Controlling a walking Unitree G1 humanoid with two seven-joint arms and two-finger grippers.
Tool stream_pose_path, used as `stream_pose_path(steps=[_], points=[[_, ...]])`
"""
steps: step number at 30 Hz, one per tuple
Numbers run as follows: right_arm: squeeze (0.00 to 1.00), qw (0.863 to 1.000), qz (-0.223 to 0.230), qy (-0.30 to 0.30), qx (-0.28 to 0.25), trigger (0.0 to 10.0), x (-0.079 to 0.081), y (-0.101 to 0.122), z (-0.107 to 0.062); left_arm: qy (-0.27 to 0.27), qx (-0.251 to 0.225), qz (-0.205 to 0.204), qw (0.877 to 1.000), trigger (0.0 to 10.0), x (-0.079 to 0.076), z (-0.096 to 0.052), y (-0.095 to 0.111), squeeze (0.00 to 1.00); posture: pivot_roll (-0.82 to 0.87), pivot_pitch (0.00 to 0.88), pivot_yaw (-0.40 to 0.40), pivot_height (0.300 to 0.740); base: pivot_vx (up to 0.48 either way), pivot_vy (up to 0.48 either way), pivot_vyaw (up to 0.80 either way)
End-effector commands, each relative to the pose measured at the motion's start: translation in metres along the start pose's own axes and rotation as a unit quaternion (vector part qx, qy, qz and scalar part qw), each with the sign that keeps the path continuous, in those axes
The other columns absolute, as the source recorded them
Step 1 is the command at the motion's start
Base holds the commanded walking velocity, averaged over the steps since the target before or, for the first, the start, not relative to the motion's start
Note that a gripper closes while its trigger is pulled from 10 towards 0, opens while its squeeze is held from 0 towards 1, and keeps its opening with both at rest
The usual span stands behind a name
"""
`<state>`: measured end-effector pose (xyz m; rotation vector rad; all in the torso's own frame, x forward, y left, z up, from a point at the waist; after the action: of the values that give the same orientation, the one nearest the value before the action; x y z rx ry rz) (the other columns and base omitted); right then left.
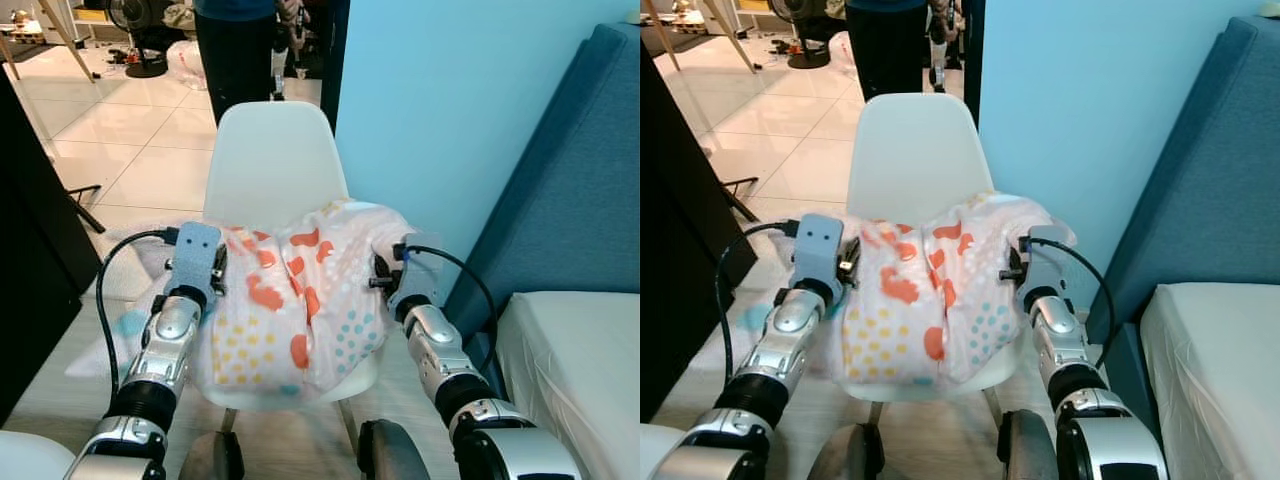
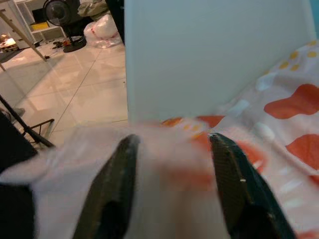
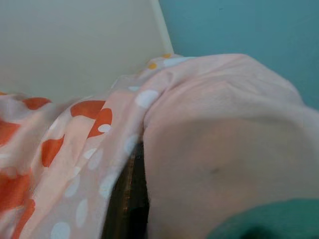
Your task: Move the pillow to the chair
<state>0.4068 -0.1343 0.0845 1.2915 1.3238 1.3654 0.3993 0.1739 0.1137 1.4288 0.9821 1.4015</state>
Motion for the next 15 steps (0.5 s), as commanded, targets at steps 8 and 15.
stream_pose_path(steps=[8, 15], points=[[1.00, 1.000, -0.017, -0.010, 0.009, 10.0, -0.005, 0.002, 0.002, -0.017, -0.002, -0.005, 1.000, 10.0, -0.010, 0.002, 0.002, 1.00, 0.02, 0.000, -0.078, 0.590, 0.000, 0.000, 0.00], [1.00, 0.993, -0.038, -0.102, 0.052, 10.0, -0.038, -0.012, -0.005, -0.011, 0.011, -0.002, 1.000, 10.0, -0.008, -0.001, -0.006, 1.00, 0.02, 0.000, -0.082, 0.590, 0.000, 0.000, 0.00]])
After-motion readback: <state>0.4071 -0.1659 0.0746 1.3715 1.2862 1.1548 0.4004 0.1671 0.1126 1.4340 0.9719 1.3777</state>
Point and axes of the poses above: a point about 5 cm out from each wrist's last joint towards the gripper, its own z axis pointing out of the wrist towards the gripper, its own y axis along the axis of the wrist's last joint, x = y × z, the point moved 5 cm from there along z, pointing out of the wrist towards the gripper, and after that the axes turned 5 degrees about z, right-handed, at the moved point
